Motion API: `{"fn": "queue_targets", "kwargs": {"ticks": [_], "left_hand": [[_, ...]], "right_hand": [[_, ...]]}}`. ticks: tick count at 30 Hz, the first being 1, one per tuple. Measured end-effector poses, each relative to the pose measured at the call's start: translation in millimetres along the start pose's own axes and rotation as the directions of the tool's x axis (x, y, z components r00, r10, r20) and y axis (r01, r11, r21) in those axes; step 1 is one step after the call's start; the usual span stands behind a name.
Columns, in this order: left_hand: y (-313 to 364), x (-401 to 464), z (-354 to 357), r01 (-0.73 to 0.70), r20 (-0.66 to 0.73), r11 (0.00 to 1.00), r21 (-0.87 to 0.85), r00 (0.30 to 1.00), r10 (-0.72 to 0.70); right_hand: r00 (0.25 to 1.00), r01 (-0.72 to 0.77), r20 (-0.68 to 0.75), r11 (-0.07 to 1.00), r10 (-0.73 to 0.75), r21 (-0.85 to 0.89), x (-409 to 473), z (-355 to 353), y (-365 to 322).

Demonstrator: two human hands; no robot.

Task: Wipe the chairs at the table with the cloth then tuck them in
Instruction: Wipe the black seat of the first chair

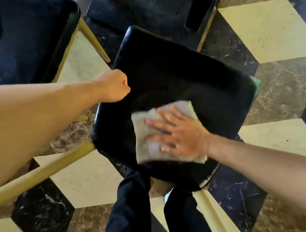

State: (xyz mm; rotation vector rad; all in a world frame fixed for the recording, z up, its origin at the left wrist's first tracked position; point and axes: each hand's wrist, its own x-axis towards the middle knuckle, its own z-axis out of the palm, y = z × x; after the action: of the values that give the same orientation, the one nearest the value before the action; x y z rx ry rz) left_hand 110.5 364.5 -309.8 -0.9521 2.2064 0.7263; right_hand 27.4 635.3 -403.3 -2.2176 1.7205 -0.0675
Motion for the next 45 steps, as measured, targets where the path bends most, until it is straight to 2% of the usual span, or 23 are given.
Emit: {"fn": "queue_targets", "kwargs": {"ticks": [2,4,5,7,9,10,12,14,16,18,21,24,25,27,30,31,33,36,38,39,42,45], "left_hand": [[-12,3,-15,0.01,-0.015,1.0,-0.003,1.0,-0.01],[-22,6,-26,0.016,-0.033,1.0,-0.022,0.999,-0.017],[-28,8,-32,0.021,-0.054,0.999,-0.038,0.998,-0.023],[-34,13,-39,0.046,-0.103,0.995,-0.092,0.993,-0.055],[-40,17,-45,0.063,-0.168,0.984,-0.165,0.981,-0.091],[-45,21,-51,0.064,-0.209,0.979,-0.192,0.972,-0.104],[-45,26,-50,0.036,-0.264,0.98,-0.195,0.96,-0.088],[-48,31,-53,0.016,-0.291,0.984,-0.176,0.955,-0.067],[-53,36,-55,0.025,-0.25,0.987,-0.16,0.966,-0.065],[-57,39,-54,0.057,-0.167,0.989,-0.138,0.983,-0.08],[-63,34,-45,0.07,0.064,0.995,-0.072,0.996,-0.066],[-75,28,-39,0.066,0.311,0.998,-0.012,0.949,-0.059],[-79,27,-38,0.076,0.33,0.997,-0.008,0.942,-0.069],[-85,27,-38,0.095,0.28,0.994,-0.053,0.957,-0.076],[-92,29,-43,0.098,0.118,0.971,-0.216,0.99,-0.073],[-96,31,-46,0.104,0.062,0.96,-0.26,0.994,-0.091],[-106,35,-55,0.129,-0.037,0.929,-0.346,0.988,-0.151],[-120,36,-64,0.132,-0.11,0.871,-0.473,0.972,-0.206],[-128,35,-66,0.119,-0.161,0.867,-0.483,0.962,-0.222],[-131,34,-66,0.115,-0.182,0.868,-0.484,0.957,-0.228],[-137,31,-67,0.095,-0.227,0.884,-0.459,0.949,-0.219],[-136,24,-69,0.094,-0.203,0.899,-0.427,0.959,-0.197]], "right_hand": [[0.954,-0.296,-0.036,0.955,0.297,0.017,37,-21,41],[0.806,-0.579,-0.083,0.809,0.587,0.101,66,-41,82],[0.733,-0.66,-0.093,0.738,0.673,0.142,78,-48,97],[0.634,-0.746,-0.066,0.632,0.771,0.21,100,-57,112],[0.579,-0.79,-0.051,0.575,0.814,0.214,121,-57,103],[0.576,-0.795,-0.063,0.576,0.815,0.191,134,-56,95],[0.617,-0.768,-0.081,0.622,0.782,0.154,140,-51,69],[0.737,-0.663,-0.074,0.74,0.671,0.112,147,-45,36],[0.867,-0.493,-0.046,0.868,0.496,0.068,148,-35,-7],[0.963,-0.267,-0.022,0.962,0.269,0.059,139,-20,-55],[0.998,0.03,0.046,0.999,-0.032,0.042,113,-1,-99],[0.981,0.178,0.075,0.984,-0.179,0.021,111,-4,-75],[0.98,0.181,0.076,0.983,-0.182,0.017,117,-10,-59],[0.992,0.11,0.062,0.994,-0.108,-0.018,136,-25,-20],[0.983,-0.173,0.042,0.98,0.178,-0.103,170,-50,44],[0.949,-0.312,0.017,0.945,0.315,-0.092,181,-59,61],[0.83,-0.557,-0.035,0.83,0.557,-0.006,200,-73,83],[0.683,-0.723,-0.049,0.685,0.728,0.091,227,-80,77],[0.649,-0.758,-0.021,0.649,0.761,0.069,244,-82,59],[0.666,-0.746,-0.005,0.666,0.746,0.024,251,-83,48],[0.814,-0.562,0.084,0.816,0.574,-0.135,262,-78,3],[0.913,-0.359,0.195,0.933,0.358,-0.032,251,-64,-50]]}}
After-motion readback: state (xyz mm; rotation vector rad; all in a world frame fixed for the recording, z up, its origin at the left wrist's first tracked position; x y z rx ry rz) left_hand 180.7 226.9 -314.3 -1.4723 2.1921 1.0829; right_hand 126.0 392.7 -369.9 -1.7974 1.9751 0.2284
